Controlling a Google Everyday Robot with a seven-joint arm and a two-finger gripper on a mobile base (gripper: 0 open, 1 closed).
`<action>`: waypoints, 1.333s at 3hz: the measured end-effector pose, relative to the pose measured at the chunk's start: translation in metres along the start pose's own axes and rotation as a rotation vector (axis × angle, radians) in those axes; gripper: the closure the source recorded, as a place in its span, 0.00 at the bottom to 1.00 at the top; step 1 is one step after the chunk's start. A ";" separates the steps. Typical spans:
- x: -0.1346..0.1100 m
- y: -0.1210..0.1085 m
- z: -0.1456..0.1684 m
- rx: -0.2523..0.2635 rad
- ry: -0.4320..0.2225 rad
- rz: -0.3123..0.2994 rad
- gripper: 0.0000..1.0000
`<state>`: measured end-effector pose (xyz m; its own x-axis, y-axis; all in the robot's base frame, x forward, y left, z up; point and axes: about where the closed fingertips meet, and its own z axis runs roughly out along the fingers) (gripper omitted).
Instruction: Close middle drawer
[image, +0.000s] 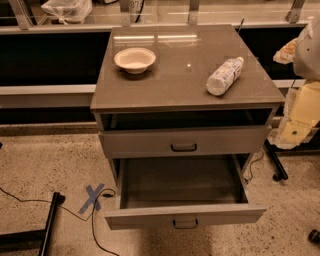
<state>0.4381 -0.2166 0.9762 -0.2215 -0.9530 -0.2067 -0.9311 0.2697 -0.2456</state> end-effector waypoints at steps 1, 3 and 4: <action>0.000 0.000 0.000 0.000 0.000 0.000 0.00; 0.004 0.026 0.074 -0.092 -0.013 -0.032 0.00; 0.015 0.065 0.121 -0.095 -0.062 -0.045 0.00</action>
Offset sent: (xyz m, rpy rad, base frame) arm 0.0104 0.0049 -0.0701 -0.0181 0.1322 0.0426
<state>0.4094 -0.1963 0.8423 -0.1630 -0.9528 -0.2562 -0.9638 0.2093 -0.1654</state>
